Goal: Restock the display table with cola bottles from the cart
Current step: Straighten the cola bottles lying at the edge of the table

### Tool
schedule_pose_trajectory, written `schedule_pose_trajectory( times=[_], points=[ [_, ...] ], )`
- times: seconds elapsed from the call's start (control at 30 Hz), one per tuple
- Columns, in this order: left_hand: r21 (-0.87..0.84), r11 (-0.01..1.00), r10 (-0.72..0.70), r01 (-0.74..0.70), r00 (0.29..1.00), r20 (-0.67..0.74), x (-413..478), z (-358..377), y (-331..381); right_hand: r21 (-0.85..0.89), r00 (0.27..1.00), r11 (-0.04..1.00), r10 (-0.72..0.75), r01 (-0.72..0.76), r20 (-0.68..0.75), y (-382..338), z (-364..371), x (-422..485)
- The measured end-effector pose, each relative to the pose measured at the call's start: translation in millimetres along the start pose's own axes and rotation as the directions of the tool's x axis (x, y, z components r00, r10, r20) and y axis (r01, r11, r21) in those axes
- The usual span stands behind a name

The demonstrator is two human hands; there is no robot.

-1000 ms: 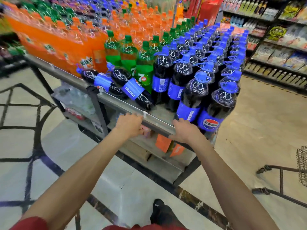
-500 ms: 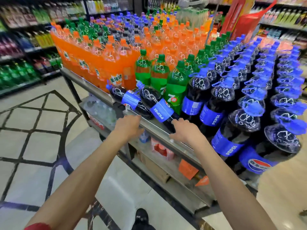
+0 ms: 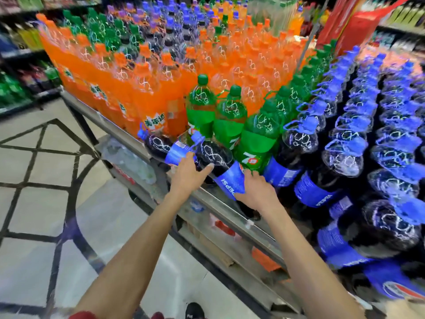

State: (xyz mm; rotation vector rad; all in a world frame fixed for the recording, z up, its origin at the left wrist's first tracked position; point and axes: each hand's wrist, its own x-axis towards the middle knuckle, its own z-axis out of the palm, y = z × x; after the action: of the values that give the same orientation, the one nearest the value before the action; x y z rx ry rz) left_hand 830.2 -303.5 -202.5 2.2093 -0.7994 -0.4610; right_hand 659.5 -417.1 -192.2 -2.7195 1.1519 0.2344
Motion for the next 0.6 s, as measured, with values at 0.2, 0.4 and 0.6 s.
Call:
schedule_pose_trajectory(
  times=[0.2, 0.4, 0.6],
  points=[
    [-0.364, 0.928, -0.066, 0.074, 0.997, 0.034, 4.0, 23.1, 7.0, 0.117, 0.999, 0.993, 0.031, -0.033, 0.022, 8.4, 20.8, 11.0],
    [-0.481, 0.872, -0.088, 0.093, 0.996, 0.032, 13.3, 33.7, 13.1, 0.23, 0.995, 0.968, 0.101, -0.097, -0.006, 4.5, 33.6, 22.7],
    [-0.506, 0.854, -0.126, 0.123, 0.992, 0.03, 24.0, 33.1, 11.5, 0.255, 0.984, 0.955, 0.171, -0.151, -0.057, 2.5, 37.1, 25.7]
  ],
)
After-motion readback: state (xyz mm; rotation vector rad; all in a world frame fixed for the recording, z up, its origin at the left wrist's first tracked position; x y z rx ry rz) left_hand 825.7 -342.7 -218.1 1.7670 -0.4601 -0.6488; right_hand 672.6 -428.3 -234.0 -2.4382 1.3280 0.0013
